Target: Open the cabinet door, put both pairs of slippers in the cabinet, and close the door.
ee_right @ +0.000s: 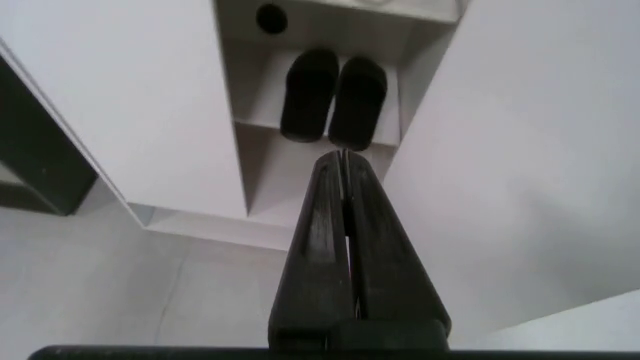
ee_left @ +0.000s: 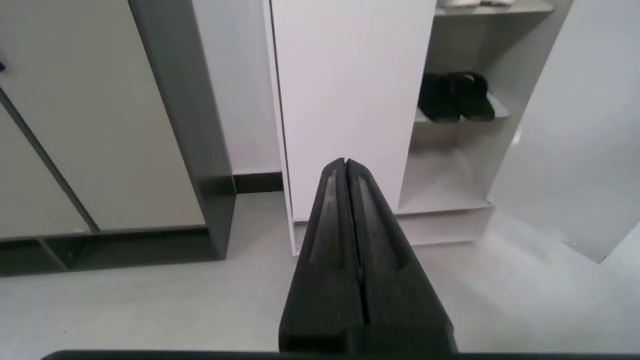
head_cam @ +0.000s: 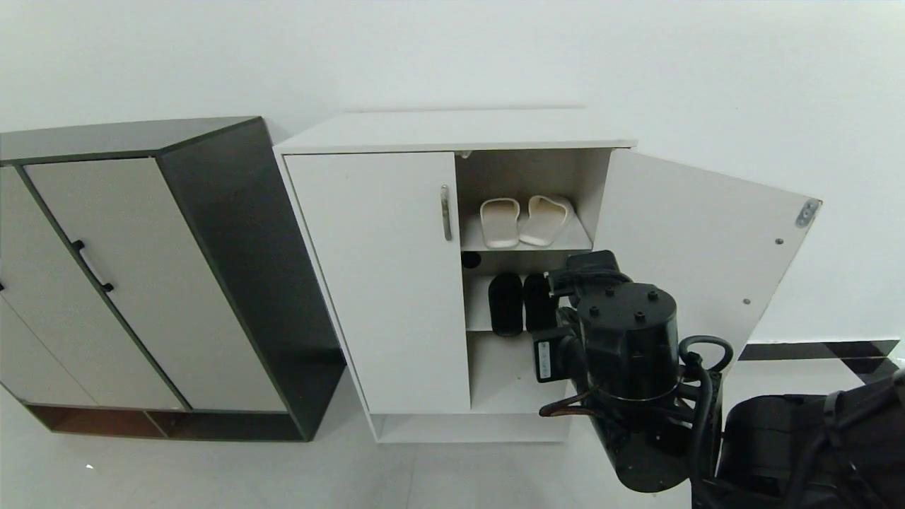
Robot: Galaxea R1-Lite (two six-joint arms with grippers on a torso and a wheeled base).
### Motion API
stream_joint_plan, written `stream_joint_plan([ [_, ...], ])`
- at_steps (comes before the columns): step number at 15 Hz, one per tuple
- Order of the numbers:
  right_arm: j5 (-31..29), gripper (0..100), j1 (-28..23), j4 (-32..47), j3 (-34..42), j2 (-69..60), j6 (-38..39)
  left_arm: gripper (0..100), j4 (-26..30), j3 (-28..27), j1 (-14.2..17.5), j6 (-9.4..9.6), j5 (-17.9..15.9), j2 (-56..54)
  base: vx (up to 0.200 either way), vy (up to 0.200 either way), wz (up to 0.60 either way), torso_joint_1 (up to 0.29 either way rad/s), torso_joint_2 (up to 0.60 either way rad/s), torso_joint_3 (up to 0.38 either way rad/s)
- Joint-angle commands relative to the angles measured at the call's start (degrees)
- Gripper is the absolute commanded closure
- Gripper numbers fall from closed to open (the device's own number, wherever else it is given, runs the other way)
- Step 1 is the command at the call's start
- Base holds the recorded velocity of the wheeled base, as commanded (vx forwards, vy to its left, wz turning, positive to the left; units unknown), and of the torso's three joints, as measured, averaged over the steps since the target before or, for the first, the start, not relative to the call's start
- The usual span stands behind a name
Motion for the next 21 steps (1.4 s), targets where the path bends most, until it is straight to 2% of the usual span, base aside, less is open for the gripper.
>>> stream_joint_plan([
  [1, 0.0, 100, 0.0, 0.0, 0.0, 0.0, 0.0, 100, 0.0, 0.0, -0.1, -0.01, 0.0, 0.1, 0.0, 0.0, 0.0, 0.129, -0.46, -0.334],
  [11, 0.0, 100, -0.5, 0.2, 0.0, 0.2, 0.0, 100, 0.0, 0.0, -0.1, -0.01, 0.0, 0.1, 0.0, 0.0, 0.0, 0.165, -0.48, -0.321],
  [21, 0.1, 100, -1.8, 0.2, 0.5, 0.4, 0.0, 100, 0.0, 0.0, -0.1, -0.1, 0.0, 0.1, 0.0, 0.0, 0.0, 0.226, -0.54, -0.316],
])
